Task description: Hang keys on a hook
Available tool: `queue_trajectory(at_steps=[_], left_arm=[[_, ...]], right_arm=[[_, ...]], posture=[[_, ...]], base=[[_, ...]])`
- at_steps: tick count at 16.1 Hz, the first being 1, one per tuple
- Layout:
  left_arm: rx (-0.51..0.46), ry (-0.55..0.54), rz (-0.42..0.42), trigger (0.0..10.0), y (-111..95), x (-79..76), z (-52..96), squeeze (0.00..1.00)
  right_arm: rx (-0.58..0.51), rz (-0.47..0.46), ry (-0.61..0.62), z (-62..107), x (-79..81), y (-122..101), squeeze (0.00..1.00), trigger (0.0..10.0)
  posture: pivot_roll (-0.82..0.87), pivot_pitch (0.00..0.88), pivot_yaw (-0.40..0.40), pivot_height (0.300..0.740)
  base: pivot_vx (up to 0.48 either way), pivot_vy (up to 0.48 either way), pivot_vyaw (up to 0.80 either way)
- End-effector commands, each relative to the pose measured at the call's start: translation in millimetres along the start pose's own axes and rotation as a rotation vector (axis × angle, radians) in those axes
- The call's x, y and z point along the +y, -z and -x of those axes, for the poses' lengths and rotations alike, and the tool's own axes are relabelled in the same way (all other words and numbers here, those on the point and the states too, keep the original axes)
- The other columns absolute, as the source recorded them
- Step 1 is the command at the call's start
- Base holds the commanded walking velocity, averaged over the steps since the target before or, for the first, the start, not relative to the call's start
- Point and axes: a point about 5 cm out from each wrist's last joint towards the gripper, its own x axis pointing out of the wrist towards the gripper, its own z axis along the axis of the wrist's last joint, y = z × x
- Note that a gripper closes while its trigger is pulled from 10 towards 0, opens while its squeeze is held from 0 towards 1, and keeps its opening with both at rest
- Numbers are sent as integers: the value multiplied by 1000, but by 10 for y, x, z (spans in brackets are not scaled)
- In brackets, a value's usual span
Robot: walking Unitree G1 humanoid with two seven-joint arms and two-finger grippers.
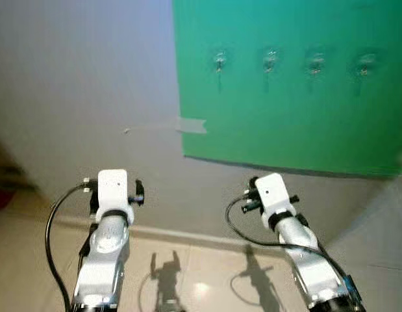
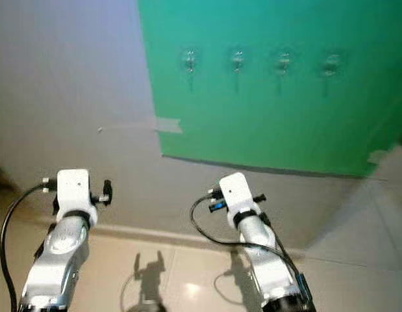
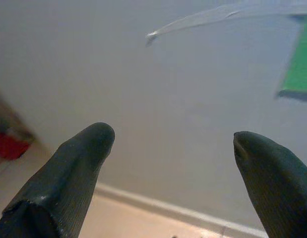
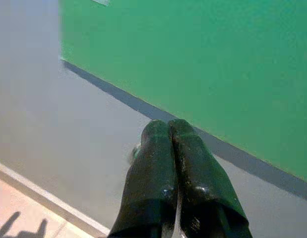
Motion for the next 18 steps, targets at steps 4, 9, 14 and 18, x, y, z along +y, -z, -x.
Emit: queue_trajectory(at_steps=[4, 9, 14, 18], left_arm=[[6, 1, -13, 10000, 7, -18, -8, 0], [9, -23, -3, 10000, 14, 31, -6, 0], [18, -49, -6, 10000, 24, 58, -8, 0], [12, -44, -10, 10000, 18, 51, -9, 0]], right_arm=[[-10, -4, -9, 5, -8, 7, 0, 0], [-12, -7, -14, 1, 5, 21, 0, 0], [-10, -7, -27, -4, 32, 28, 0, 0], [-11, -6, -34, 2, 40, 32, 0, 0]], posture=[[-82, 0, 19, 740], [-77, 0, 20, 740], [-73, 0, 16, 740], [-74, 0, 15, 740]], base=[[0, -470, 0], [0, -454, 0], [119, -291, 0], [0, 0, 0]])
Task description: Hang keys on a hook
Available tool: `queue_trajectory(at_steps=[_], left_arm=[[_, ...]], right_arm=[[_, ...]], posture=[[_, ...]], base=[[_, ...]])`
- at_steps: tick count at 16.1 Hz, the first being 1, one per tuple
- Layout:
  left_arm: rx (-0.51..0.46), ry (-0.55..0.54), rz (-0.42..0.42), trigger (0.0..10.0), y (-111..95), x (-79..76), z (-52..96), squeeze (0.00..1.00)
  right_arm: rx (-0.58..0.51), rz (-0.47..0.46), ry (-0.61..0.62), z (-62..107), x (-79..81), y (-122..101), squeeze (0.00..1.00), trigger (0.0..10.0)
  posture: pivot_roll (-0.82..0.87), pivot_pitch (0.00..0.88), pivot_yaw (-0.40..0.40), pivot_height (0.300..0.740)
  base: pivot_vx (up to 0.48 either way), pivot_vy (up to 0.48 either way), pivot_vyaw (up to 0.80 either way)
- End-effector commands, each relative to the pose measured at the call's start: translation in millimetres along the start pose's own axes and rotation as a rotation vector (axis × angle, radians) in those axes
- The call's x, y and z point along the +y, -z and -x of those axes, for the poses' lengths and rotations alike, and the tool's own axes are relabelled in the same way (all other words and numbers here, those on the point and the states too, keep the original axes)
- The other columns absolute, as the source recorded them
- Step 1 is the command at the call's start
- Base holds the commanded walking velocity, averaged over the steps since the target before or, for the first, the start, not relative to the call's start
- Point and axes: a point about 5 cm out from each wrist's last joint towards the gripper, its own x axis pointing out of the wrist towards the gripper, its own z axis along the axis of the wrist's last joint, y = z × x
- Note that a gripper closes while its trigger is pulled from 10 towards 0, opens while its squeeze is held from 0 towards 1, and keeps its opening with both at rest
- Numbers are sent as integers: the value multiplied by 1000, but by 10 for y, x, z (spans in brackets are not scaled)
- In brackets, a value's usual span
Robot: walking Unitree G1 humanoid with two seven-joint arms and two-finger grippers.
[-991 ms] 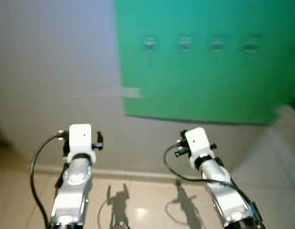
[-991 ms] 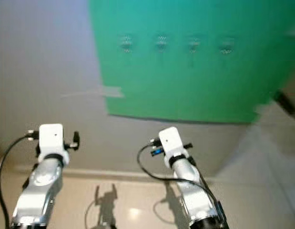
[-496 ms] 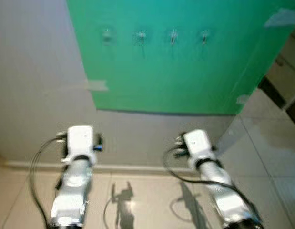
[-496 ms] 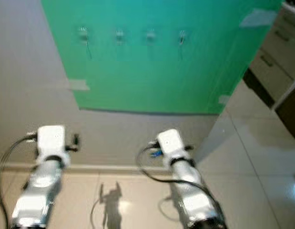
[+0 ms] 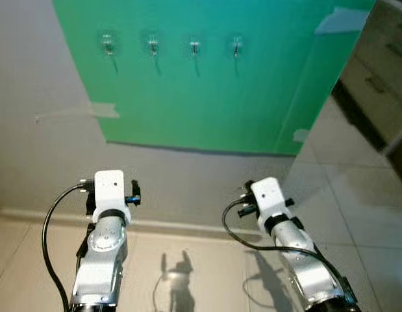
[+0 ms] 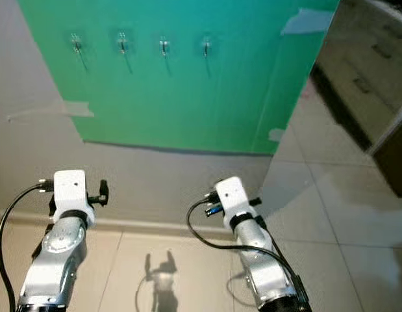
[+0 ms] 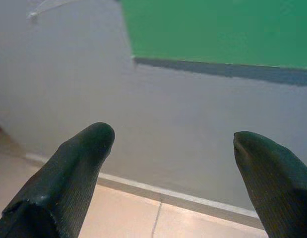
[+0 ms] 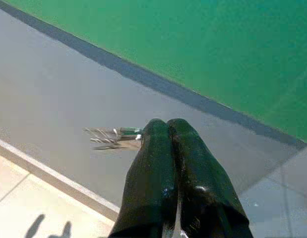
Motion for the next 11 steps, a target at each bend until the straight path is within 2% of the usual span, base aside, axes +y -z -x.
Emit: queue_trajectory(at_steps=[1, 11], left_arm=[[-10, -11, -15, 10000, -23, 1, -7, 0], [-46, -13, -31, 10000, -87, 9, 12, 0]], right_arm=[[-13, 0, 5, 2, -38, -21, 0, 0], [-14, 2, 3, 15, -41, -14, 0, 0]], posture=[[-74, 0, 15, 740], [-75, 0, 14, 740]], base=[[428, 0, 0], [429, 0, 0]])
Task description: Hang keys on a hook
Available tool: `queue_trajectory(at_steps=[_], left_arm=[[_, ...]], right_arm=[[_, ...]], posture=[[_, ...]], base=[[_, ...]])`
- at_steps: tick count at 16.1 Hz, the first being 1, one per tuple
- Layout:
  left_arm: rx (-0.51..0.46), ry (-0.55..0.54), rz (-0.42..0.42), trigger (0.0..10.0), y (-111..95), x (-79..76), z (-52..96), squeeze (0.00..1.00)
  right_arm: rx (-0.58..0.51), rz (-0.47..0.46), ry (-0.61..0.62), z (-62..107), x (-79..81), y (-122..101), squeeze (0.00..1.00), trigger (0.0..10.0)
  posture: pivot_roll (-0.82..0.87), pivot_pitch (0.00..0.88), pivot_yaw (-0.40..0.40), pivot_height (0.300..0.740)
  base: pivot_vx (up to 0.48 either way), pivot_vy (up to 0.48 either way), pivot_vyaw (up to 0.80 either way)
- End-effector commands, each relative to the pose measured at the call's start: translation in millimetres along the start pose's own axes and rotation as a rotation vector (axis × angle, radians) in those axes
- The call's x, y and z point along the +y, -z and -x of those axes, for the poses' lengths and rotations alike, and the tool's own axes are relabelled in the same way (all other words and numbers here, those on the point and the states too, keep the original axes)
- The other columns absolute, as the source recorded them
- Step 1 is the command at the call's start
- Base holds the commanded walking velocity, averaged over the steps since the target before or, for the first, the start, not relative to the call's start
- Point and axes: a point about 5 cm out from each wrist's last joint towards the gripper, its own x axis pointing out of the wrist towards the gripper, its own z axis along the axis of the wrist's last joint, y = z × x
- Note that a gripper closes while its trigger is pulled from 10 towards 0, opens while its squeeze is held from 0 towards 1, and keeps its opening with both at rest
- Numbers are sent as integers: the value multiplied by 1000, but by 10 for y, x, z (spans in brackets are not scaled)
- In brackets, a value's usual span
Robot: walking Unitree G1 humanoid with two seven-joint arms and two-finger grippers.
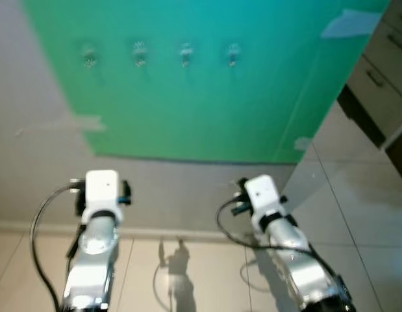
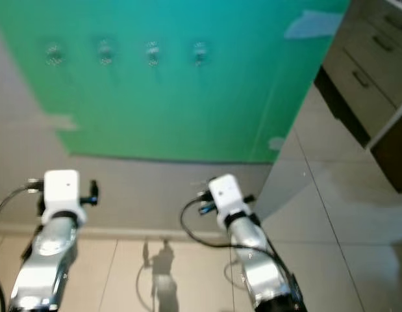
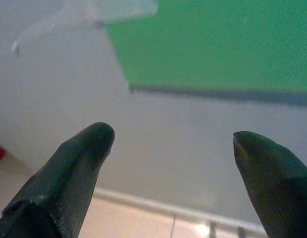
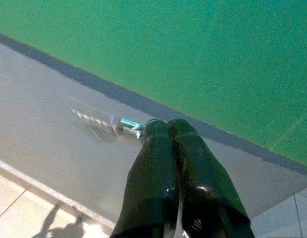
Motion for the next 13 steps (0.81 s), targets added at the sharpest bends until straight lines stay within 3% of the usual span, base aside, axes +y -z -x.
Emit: queue_trajectory(at_steps=[1, 5, 6, 9, 13], left_arm=[[-30, 32, -8, 10000, -132, -15, 61, 0], [-56, 119, 35, 10000, -399, 199, 210, 0], [-64, 227, 102, 10000, -526, 105, 247, 0], [-71, 376, 112, 10000, -716, -79, 307, 0], [-33, 572, 103, 10000, -1051, -94, 345, 0]], right_arm=[[-2, 14, 53, 77, -177, 4, 0, 0], [-40, -12, 91, 210, -372, -165, 0, 0], [-52, -26, 82, 218, -411, -237, 0, 0], [-68, -26, 61, 142, -400, -302, 0, 0], [-84, 6, 2, -39, -451, -459, 0, 0]], posture=[[-76, 0, 18, 740], [-63, 0, 20, 740], [-62, 0, 18, 740], [-57, 0, 22, 740], [-41, 0, 24, 740]], base=[[0, 0, 0], [0, 0, 0], [0, 0, 0], [0, 0, 0], [0, 0, 0]])
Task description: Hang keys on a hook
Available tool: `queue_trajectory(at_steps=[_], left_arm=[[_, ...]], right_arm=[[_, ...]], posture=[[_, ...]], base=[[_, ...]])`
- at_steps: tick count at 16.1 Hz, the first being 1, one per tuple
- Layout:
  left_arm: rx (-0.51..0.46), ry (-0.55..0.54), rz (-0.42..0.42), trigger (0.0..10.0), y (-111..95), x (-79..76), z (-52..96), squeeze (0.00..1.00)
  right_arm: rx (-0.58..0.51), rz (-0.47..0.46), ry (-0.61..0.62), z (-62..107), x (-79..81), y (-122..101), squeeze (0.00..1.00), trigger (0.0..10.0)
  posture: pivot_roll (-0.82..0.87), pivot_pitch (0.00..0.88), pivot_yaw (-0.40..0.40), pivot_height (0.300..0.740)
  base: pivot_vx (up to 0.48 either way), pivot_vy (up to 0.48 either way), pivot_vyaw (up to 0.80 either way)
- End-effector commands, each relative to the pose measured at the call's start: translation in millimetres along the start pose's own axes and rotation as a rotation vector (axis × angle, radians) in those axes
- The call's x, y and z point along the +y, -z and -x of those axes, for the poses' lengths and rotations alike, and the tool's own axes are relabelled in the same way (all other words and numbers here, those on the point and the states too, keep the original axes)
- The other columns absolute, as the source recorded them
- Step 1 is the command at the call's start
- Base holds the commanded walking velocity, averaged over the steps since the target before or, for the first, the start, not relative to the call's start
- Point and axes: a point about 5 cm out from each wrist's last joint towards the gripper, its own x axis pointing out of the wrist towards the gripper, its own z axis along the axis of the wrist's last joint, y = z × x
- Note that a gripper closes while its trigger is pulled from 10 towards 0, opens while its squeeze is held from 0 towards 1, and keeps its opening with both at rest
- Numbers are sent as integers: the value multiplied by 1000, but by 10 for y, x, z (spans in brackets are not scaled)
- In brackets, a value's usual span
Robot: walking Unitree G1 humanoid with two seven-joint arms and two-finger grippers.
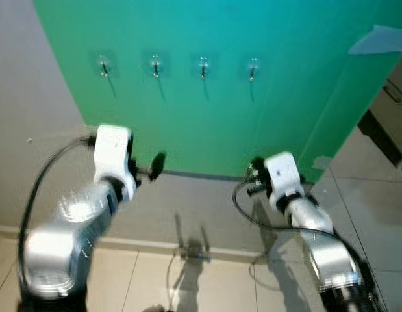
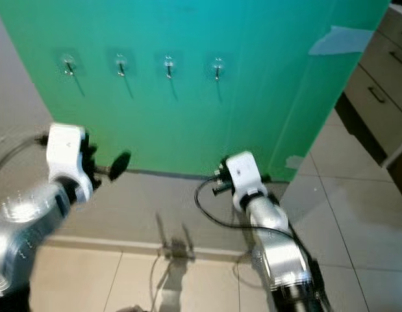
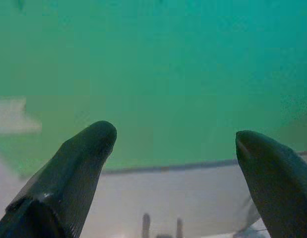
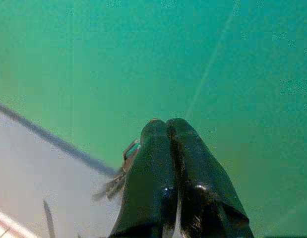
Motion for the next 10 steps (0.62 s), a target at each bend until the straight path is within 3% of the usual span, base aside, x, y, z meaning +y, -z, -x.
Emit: queue_trajectory(at_steps=[1, 10], left_arm=[[24, 42, 27, 10000, -30, -36, 27, 0], [54, 135, 106, 10000, -88, -234, 52, 0]], right_arm=[[1, -1, -14, -42, -69, -57, 0, 0], [-112, 70, -74, -335, -278, -566, 0, 0]], posture=[[-36, 0, 22, 740], [-19, 0, -10, 740]], base=[[0, 0, 0], [0, 0, 0]])
